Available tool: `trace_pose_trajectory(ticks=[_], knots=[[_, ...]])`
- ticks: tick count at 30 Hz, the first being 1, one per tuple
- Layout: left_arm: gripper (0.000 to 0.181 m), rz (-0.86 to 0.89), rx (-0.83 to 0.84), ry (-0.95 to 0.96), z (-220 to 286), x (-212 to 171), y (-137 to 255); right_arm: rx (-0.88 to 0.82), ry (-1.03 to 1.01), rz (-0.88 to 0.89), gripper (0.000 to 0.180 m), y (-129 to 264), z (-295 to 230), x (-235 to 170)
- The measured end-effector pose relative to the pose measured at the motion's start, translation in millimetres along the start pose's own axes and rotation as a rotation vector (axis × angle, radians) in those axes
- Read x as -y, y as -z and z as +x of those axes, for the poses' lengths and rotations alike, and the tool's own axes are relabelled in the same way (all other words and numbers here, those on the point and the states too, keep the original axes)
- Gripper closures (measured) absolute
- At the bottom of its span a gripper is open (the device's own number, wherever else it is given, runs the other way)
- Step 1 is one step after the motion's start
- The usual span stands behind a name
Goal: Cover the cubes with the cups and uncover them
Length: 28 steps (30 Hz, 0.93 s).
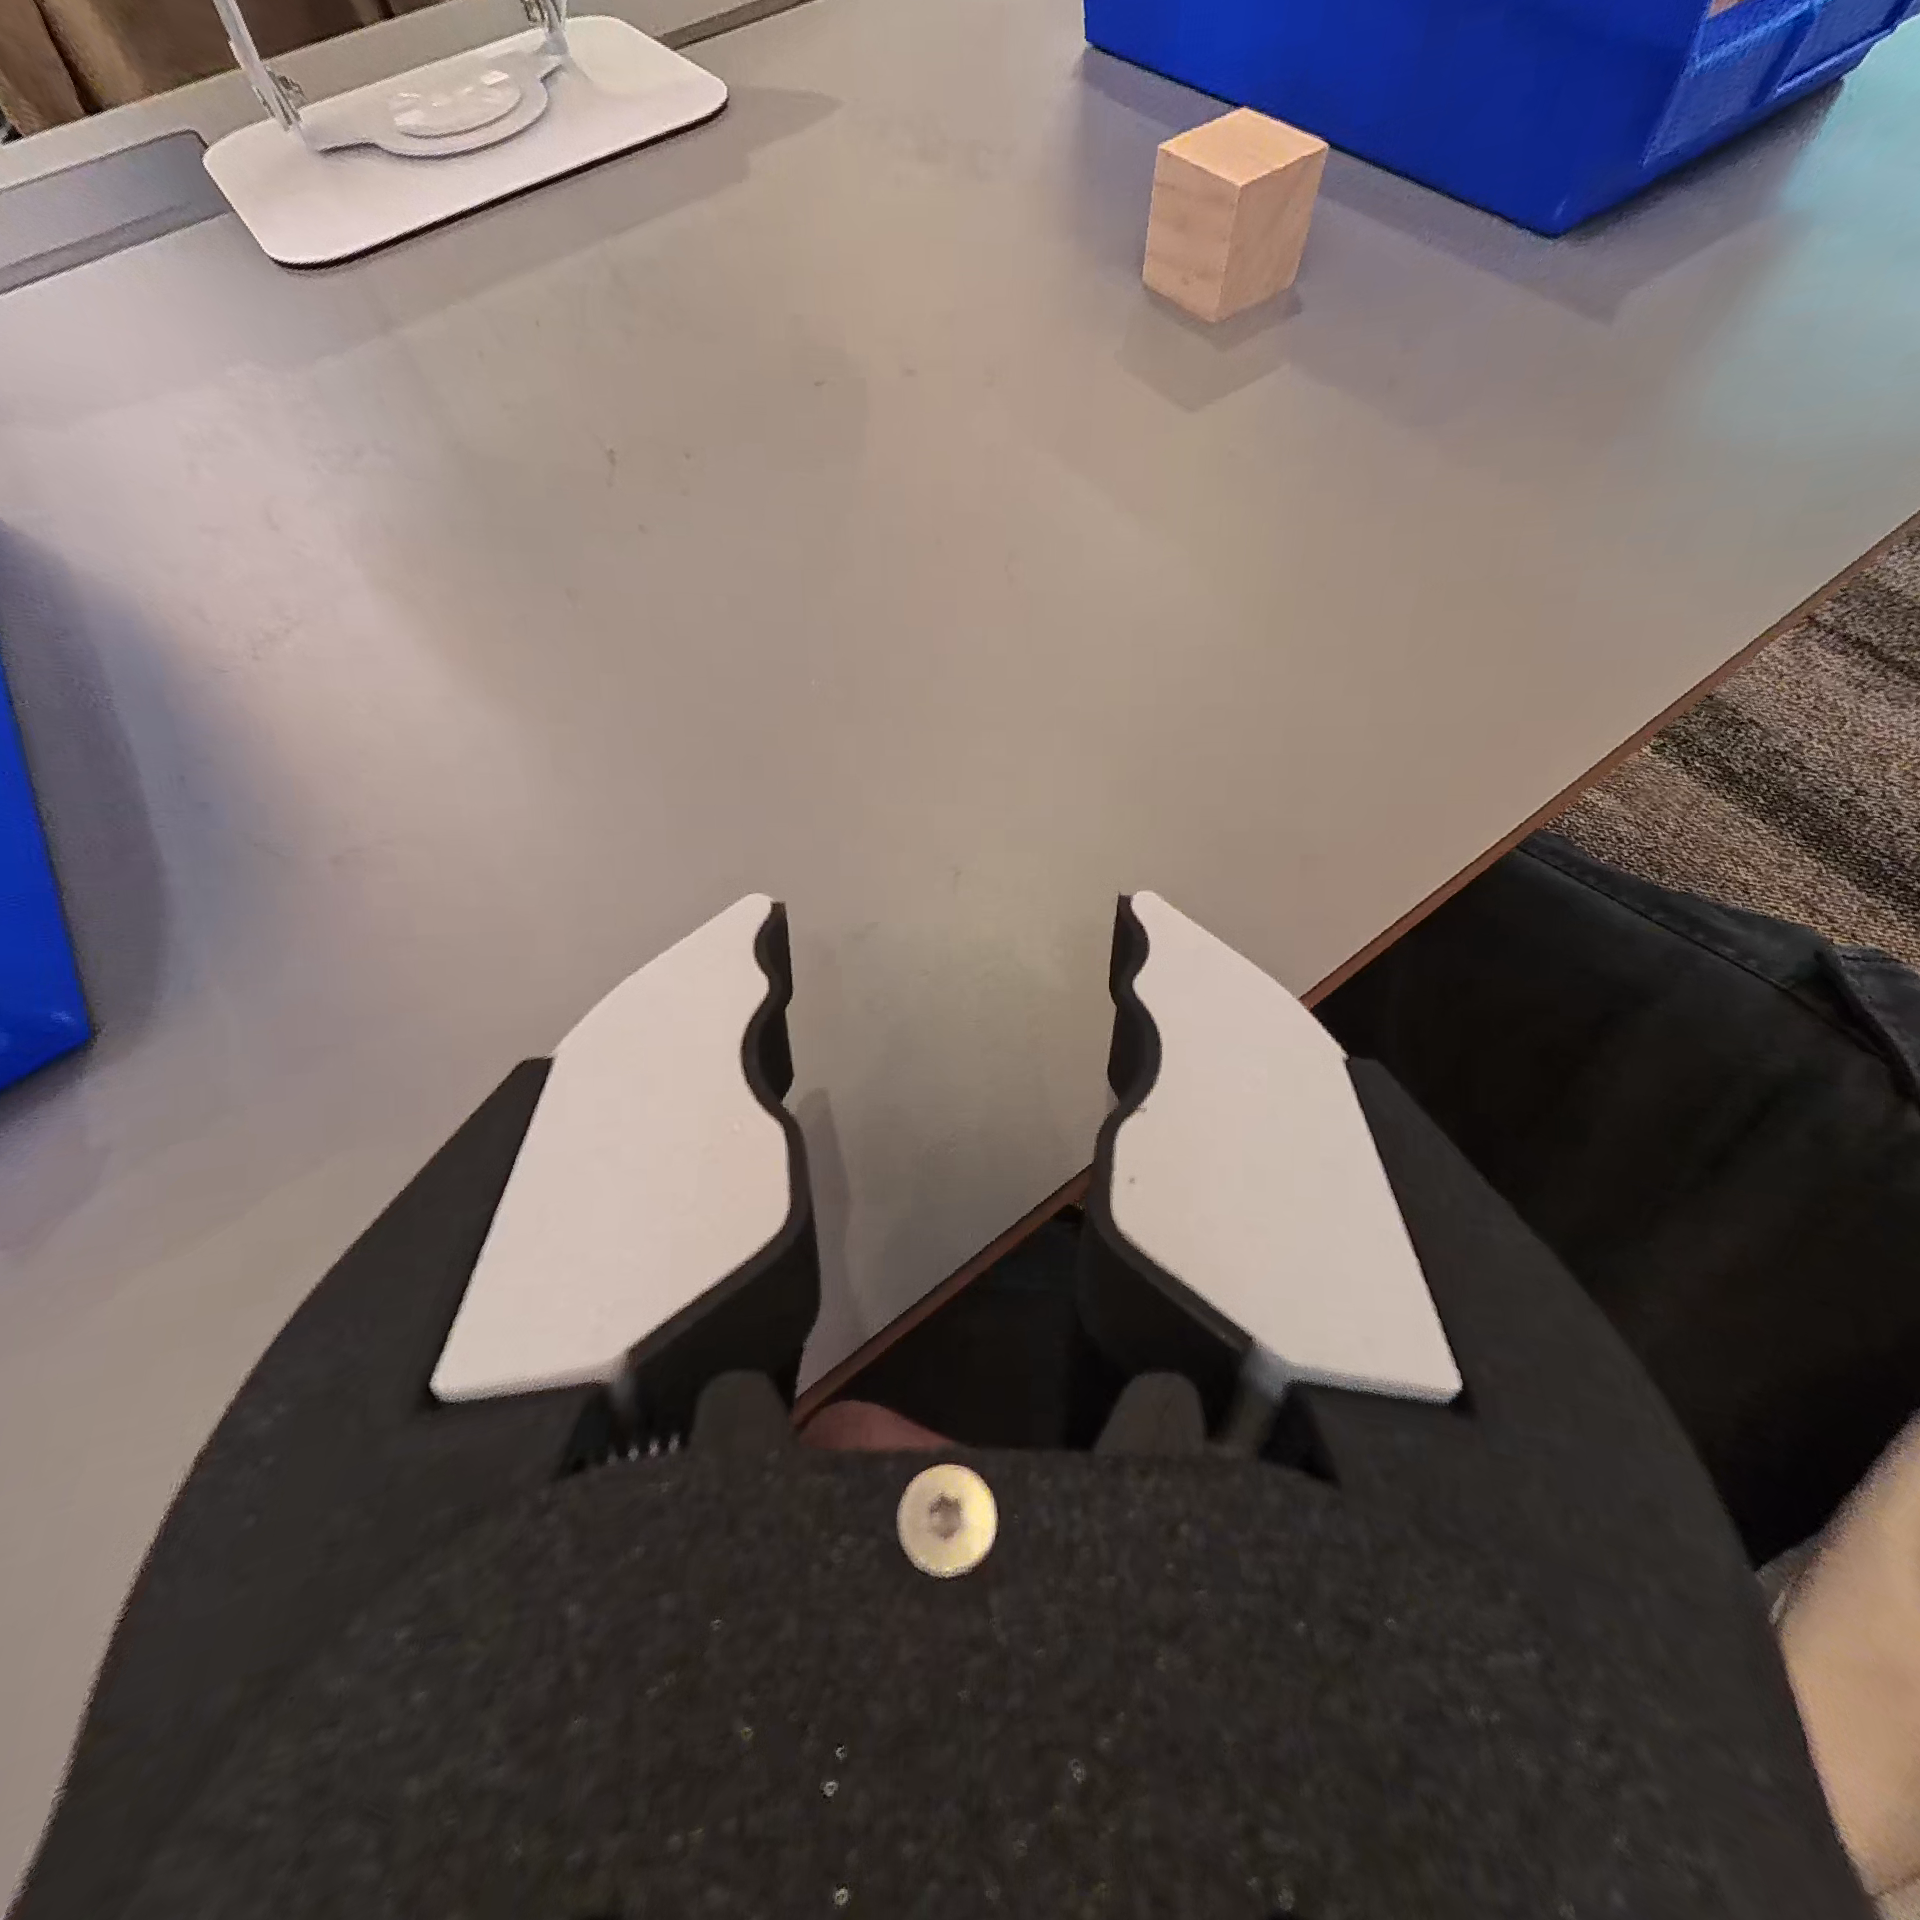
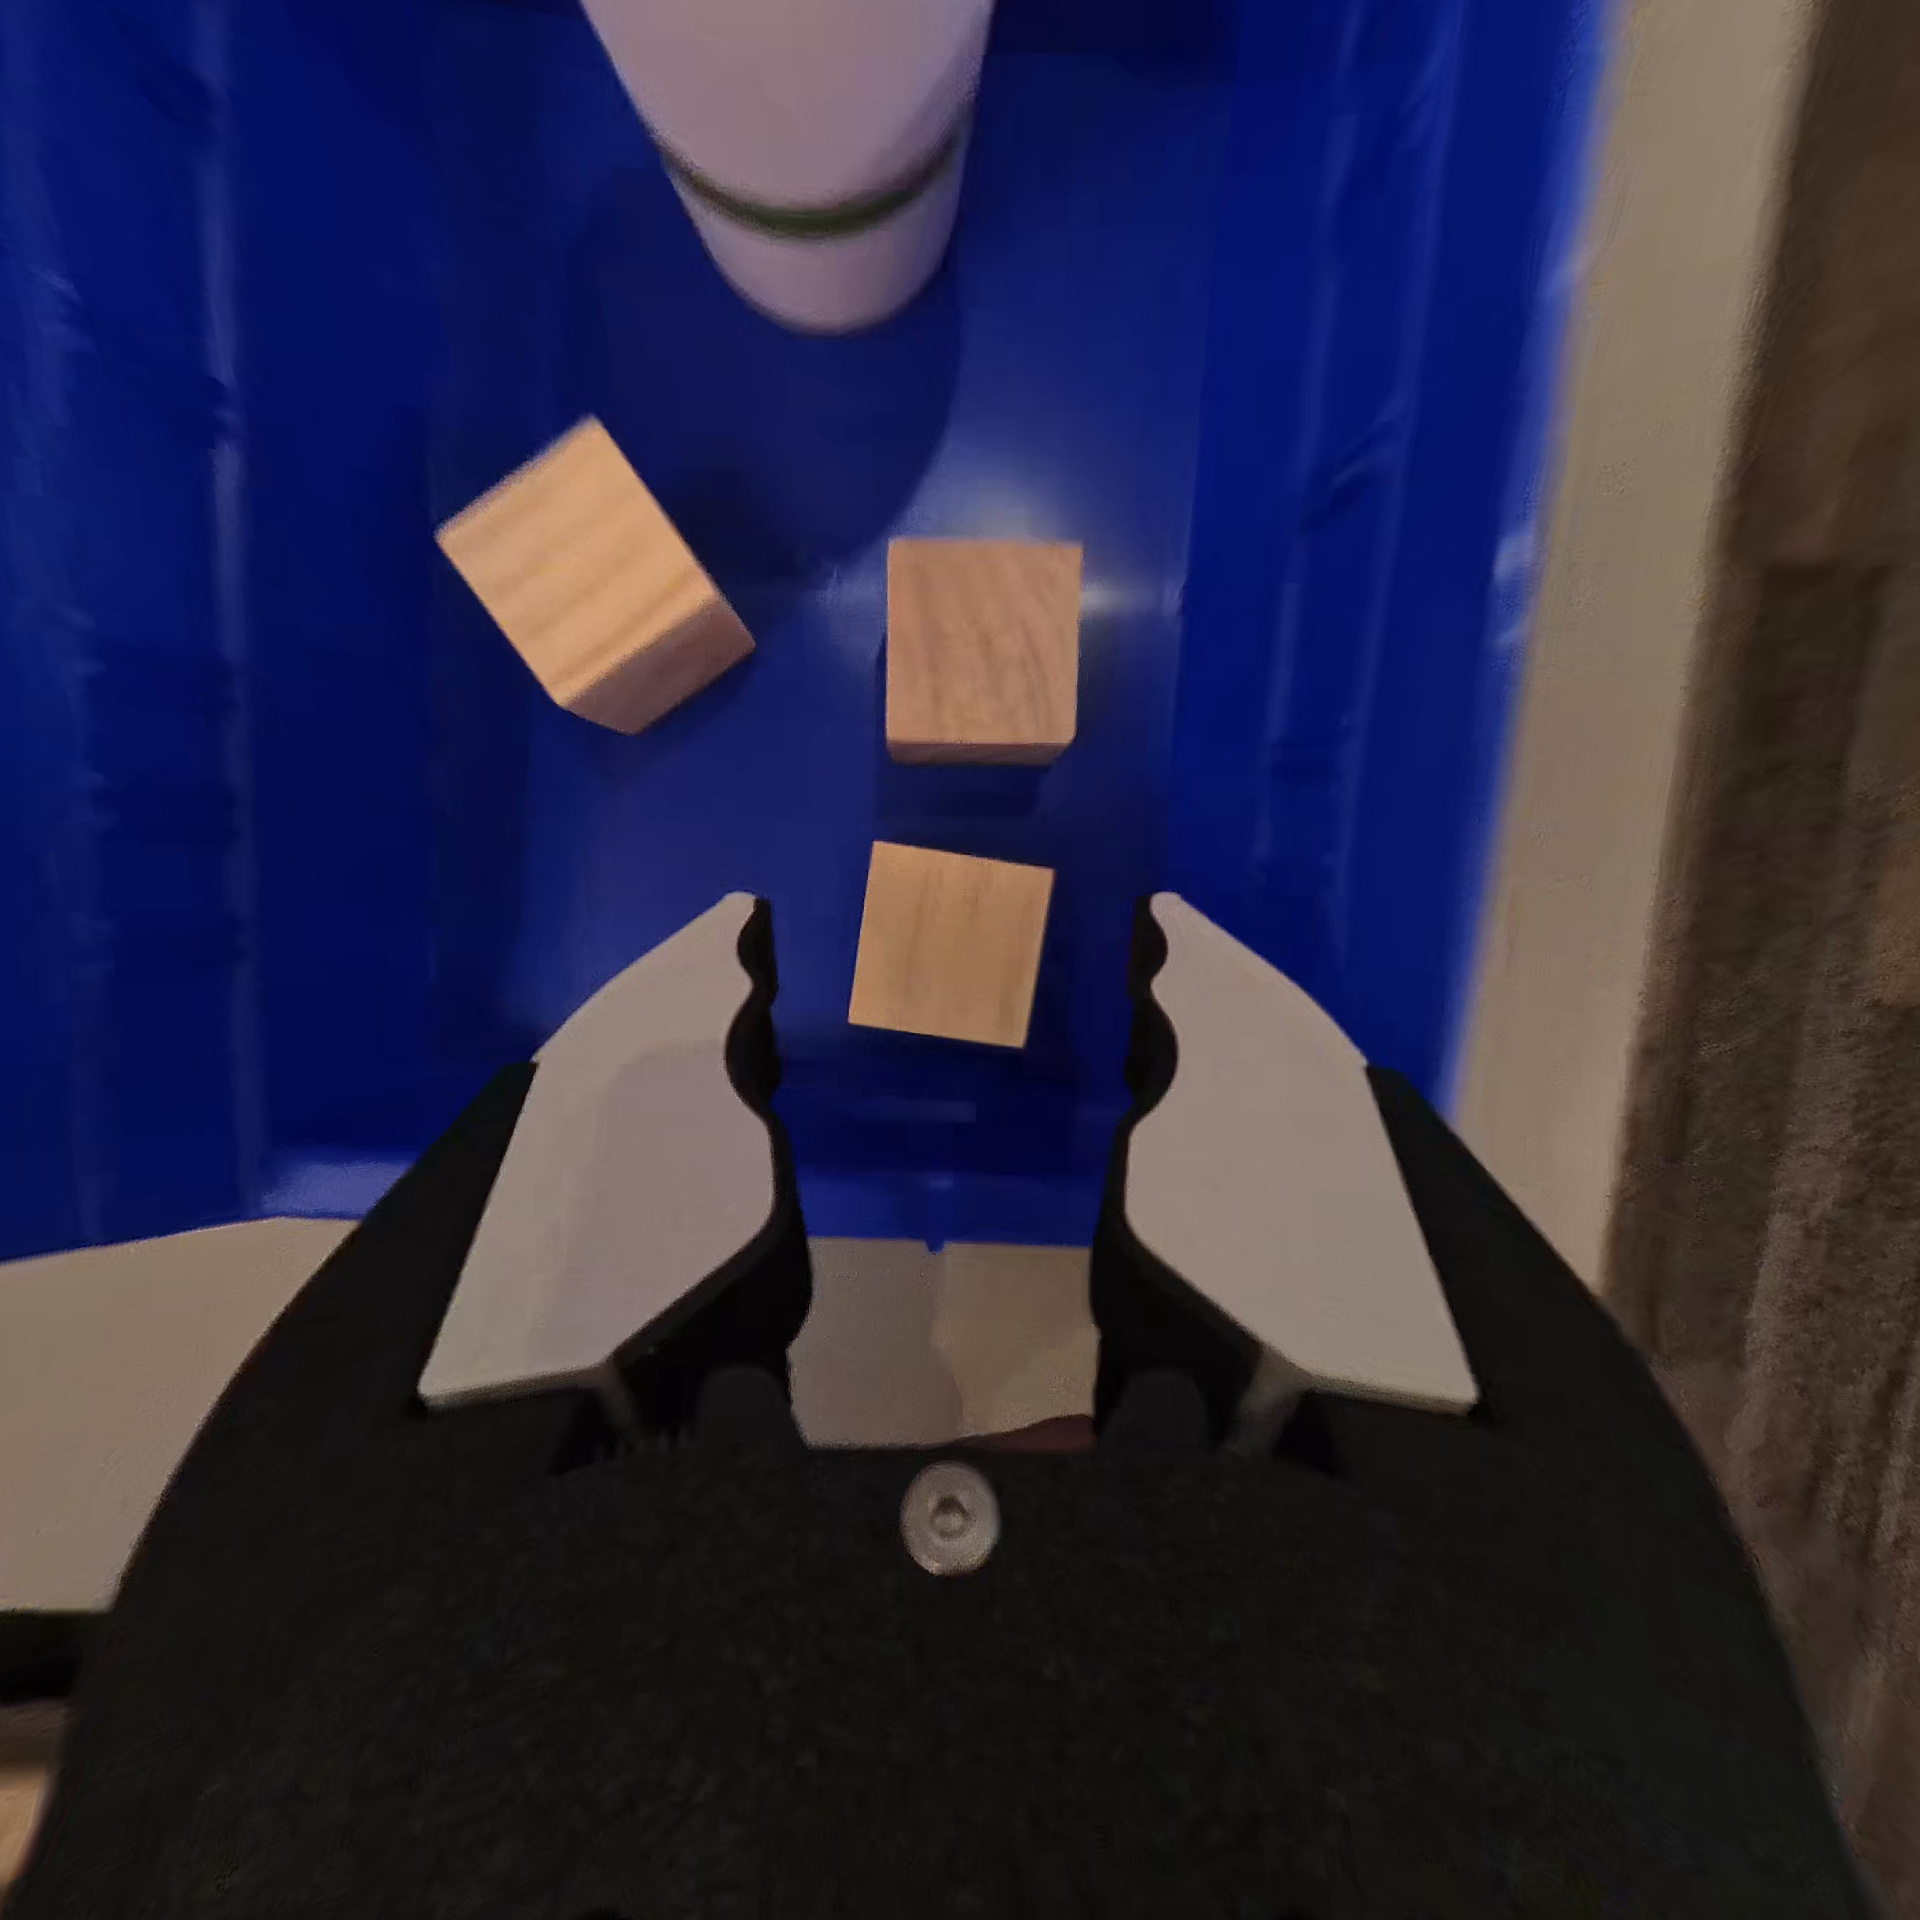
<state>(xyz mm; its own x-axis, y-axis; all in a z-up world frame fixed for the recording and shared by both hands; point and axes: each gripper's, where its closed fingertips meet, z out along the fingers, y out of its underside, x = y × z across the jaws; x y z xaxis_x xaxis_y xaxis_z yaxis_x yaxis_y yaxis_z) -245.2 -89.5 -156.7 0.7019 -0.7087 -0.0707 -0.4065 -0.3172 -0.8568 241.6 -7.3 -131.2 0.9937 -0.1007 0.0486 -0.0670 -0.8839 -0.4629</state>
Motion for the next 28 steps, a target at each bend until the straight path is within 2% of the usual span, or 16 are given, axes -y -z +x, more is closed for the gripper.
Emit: trace_pose_trajectory(ticks=[1,4,7,9,11,13,15,17,20,22,24,25,27,28], knots=[[0.122,0.001,0.001,-0.001,0,0,0,-0.024,0.027,0.075,0.114,18,-3,10],[0.122,0.010,0.012,-0.001,-2,1,2,0.113,0.131,0.384,0.115,87,-63,31],[0.122,0.025,0.025,0.001,-6,2,2,0.323,0.299,0.671,0.117,141,-155,8],[0.122,0.031,0.042,0.010,-11,2,2,0.436,0.368,0.822,0.128,153,-208,-23],[0.122,0.034,0.060,0.031,-16,0,2,0.509,0.389,0.871,0.136,142,-248,-56],[0.121,0.034,0.067,0.075,-20,-1,3,0.529,0.412,0.846,0.128,122,-277,-84],[0.121,0.041,0.066,0.098,-22,-1,5,0.470,0.446,0.831,0.126,104,-284,-100],[0.121,0.039,0.087,0.084,-25,0,6,0.515,0.433,0.793,0.127,94,-290,-114],[0.122,0.038,0.088,0.078,-25,-1,5,0.532,0.452,0.755,0.123,87,-285,-116],[0.122,0.023,0.066,0.082,-20,-3,2,0.490,0.562,0.758,0.123,93,-276,-98],[0.121,0.017,0.055,0.066,-15,-4,-1,0.405,0.782,0.745,0.126,101,-264,-66],[0.122,0.013,0.052,0.057,-13,-5,-2,0.400,0.917,0.668,0.128,96,-262,-53],[0.122,0.007,0.042,0.043,-9,-4,-5,0.351,1.100,0.469,0.117,74,-251,-24],[0.122,0.008,0.038,0.036,-8,-3,-5,0.359,1.187,0.363,0.118,63,-249,-15]])
